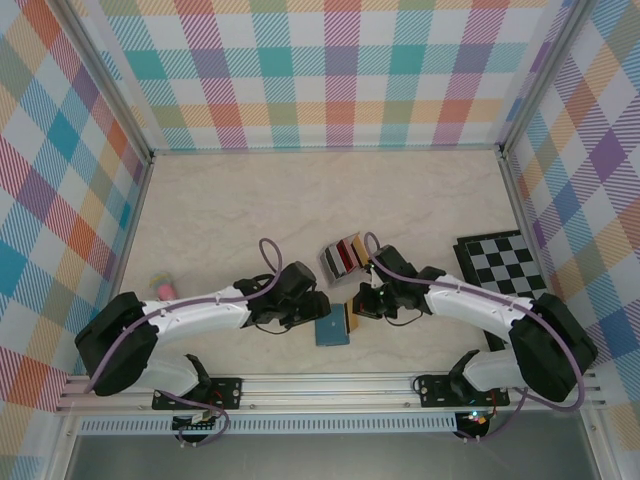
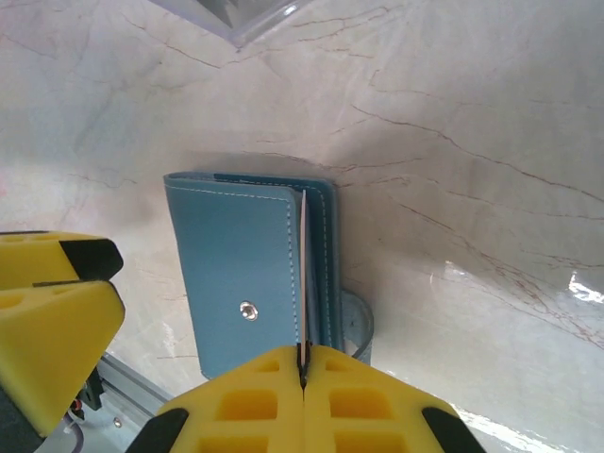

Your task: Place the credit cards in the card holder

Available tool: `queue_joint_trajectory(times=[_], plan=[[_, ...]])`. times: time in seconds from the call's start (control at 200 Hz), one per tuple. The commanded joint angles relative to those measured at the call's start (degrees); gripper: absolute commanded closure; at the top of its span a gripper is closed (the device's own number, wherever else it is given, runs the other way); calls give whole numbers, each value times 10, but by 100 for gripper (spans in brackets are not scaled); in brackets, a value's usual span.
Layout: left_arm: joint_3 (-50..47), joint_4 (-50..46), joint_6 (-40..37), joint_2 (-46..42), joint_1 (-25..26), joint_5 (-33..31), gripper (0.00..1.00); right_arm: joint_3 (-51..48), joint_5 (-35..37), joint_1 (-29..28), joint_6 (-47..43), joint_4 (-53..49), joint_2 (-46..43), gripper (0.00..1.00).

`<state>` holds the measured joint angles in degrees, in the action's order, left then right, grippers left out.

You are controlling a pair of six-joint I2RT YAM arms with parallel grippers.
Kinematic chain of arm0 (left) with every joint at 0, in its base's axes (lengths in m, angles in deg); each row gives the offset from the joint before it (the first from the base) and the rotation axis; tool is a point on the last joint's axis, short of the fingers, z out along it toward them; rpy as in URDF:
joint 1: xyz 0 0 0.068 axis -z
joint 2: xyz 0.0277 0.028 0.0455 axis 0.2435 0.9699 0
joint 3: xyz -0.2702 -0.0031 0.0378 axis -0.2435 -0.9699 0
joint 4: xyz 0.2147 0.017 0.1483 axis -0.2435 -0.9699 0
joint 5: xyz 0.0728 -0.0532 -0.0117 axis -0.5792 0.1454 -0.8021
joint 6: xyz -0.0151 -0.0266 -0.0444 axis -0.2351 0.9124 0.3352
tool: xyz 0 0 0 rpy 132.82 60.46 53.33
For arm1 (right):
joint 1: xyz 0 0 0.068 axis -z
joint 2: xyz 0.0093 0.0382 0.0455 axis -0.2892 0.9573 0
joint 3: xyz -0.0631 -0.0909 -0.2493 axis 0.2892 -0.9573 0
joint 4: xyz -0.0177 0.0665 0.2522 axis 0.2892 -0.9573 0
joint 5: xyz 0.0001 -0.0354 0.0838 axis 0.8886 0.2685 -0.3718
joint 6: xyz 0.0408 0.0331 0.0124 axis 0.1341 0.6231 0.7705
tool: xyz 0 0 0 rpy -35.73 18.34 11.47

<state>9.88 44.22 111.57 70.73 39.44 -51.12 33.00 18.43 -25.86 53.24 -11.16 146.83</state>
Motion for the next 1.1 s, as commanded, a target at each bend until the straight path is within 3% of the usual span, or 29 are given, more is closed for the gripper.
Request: queue_joint_trajectory(times=[0.0,0.265,0.83,1.095], plan=[[-11,22,-3,11,1,24,42,6,5,3,-10,2,7,98],[-5,71,0,66,5,57,50,-11,-16,3,-6,37,-8,98],[7,130,16,103,9,55,41,-18,-46,25,-32,50,-38,99],[3,167,21,95,8,56,30,-53,-145,73,-15,112,-41,99]])
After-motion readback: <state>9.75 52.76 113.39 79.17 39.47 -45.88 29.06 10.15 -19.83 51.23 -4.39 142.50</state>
